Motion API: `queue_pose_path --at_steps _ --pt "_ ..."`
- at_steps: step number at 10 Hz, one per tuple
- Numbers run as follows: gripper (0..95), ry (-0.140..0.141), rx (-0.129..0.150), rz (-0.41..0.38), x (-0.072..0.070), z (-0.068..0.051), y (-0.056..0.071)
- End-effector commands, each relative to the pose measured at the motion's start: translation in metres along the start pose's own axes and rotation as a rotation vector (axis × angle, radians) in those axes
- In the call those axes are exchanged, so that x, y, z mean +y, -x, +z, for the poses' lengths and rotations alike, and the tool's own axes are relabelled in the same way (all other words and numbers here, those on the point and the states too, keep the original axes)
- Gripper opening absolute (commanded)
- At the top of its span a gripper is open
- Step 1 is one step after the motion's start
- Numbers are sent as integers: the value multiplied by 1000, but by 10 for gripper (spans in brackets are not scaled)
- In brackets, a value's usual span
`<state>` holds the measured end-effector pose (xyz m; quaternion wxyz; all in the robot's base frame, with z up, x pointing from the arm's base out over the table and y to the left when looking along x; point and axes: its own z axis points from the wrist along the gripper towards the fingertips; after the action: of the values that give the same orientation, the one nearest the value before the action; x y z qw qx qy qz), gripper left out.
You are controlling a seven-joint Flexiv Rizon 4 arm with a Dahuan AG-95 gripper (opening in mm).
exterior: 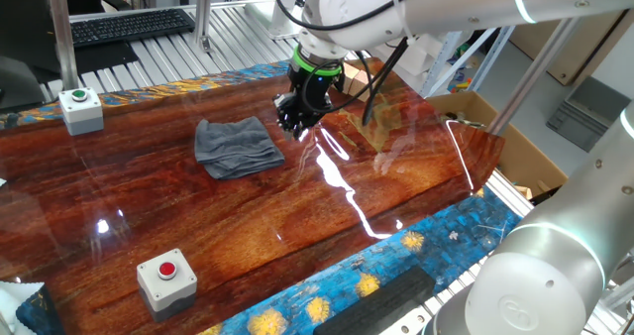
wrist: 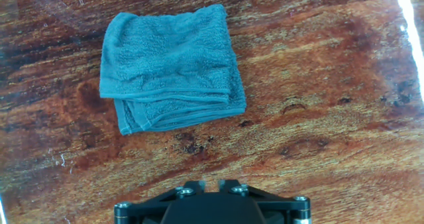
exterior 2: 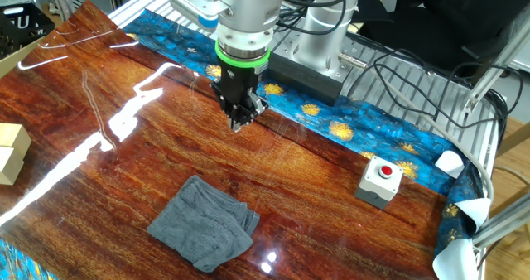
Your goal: Clean the table with a cloth
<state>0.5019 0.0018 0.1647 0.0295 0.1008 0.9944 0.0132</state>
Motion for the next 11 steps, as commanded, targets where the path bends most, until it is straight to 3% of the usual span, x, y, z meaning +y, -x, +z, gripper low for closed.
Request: queue_pose_path --at_steps 1,5,11 --pt "0 3 -1 5 0 1 0" --pt "0 -2 2 -4 4 11 7" --pt "0 -11 9 -28 12 42 29"
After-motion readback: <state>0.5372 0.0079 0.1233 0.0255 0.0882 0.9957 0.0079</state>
